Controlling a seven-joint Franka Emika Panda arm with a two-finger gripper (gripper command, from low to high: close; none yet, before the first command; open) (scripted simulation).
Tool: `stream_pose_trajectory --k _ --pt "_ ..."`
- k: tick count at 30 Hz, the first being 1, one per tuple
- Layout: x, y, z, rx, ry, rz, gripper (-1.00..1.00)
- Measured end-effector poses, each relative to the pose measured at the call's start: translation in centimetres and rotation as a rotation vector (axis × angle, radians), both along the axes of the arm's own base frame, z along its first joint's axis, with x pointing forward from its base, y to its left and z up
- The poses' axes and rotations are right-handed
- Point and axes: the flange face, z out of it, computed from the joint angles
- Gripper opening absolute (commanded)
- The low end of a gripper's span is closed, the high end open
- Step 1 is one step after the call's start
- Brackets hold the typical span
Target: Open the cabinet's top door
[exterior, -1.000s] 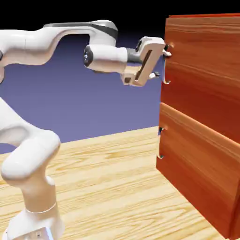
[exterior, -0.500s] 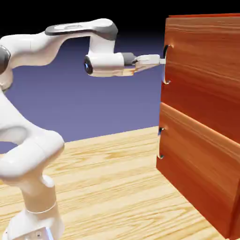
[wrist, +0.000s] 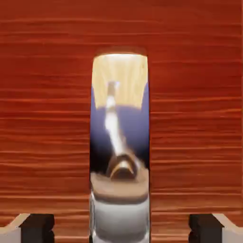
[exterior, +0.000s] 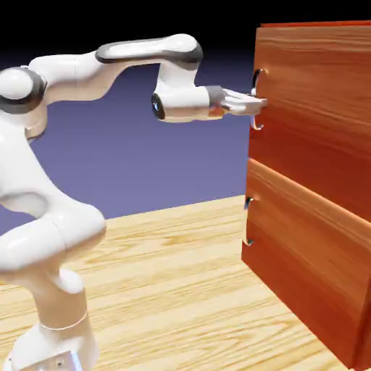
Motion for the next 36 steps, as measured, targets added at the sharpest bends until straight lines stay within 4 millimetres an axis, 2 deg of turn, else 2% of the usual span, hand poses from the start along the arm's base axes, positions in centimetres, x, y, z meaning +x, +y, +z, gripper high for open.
stream_pose_trajectory --k 18,26,36 --pt "-7.8 -3.3 0.0 -0.001 0.0 0.185 -1.0" --pt "-12.2 -6.0 0.0 -0.001 0.0 0.297 -1.0" --pt "-17.6 -10.3 0.0 -0.001 0.0 0.446 -1.0"
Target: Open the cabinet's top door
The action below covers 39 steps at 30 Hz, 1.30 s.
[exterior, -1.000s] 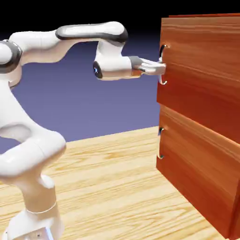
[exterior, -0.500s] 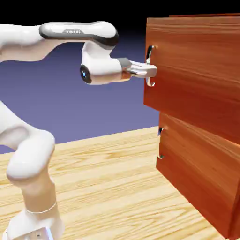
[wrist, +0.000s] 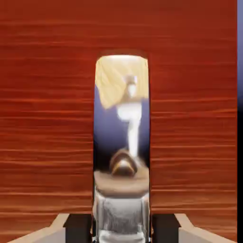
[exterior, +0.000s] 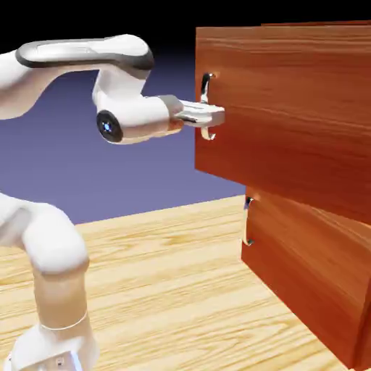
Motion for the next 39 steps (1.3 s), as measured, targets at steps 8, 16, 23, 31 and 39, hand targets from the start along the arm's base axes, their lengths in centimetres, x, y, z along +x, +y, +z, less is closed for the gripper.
stream_pose_trajectory --k 8,16,23,31,39 --pt "-2.6 -2.6 0.0 0.001 0.0 0.08 -1.0" --pt "-3.5 -3.5 0.1 0.003 -0.005 0.106 -1.0" --pt "-3.8 -3.9 0.2 0.012 -0.02 0.107 -1.0" --pt "-4.4 -4.7 0.1 -0.001 -0.006 0.139 -1.0" --pt "-7.0 -8.3 0.0 -0.003 -0.001 0.234 -1.0"
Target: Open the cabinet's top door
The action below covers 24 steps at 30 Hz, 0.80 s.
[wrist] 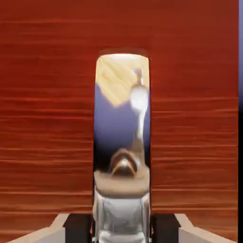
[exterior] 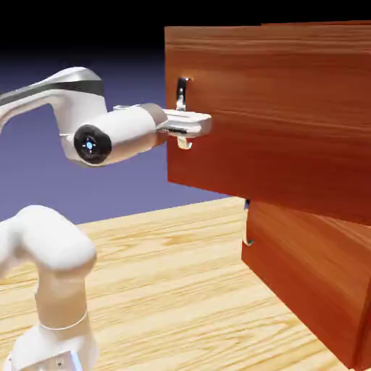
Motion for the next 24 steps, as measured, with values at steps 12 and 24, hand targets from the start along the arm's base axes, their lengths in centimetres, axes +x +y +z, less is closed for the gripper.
stream_pose_trajectory --k 12,24 --pt "-4.3 -8.3 0.0 0.003 0.002 0.204 -1.0" --pt "-7.4 -20.9 0.0 0.003 0.003 0.485 -1.0"
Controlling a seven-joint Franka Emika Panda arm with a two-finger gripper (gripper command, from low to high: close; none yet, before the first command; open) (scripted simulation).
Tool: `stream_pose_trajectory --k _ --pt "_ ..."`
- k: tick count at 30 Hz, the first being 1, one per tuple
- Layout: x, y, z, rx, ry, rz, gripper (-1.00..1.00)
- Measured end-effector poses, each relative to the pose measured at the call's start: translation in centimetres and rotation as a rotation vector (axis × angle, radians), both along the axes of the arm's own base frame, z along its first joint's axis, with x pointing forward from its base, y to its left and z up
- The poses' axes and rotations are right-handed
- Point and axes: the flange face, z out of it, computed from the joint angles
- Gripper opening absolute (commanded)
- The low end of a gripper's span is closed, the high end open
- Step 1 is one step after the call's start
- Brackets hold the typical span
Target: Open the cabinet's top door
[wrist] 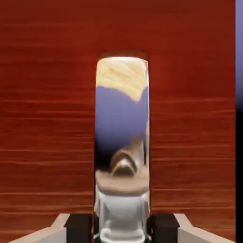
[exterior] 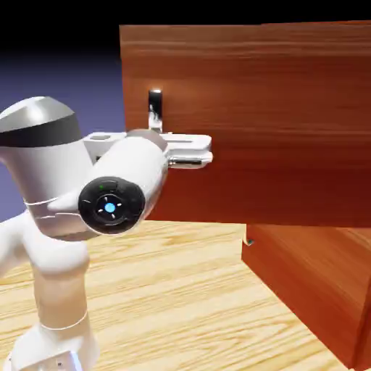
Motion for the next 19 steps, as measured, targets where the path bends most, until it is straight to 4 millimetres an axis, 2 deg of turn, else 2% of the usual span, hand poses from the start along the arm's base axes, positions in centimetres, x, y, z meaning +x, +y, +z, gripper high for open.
stream_pose_trajectory --k 9,19 --pt "0.0 -8.6 0.0 0.0 0.0 0.187 -1.0" --pt "1.4 -16.4 0.0 0.0 0.0 0.36 -1.0"
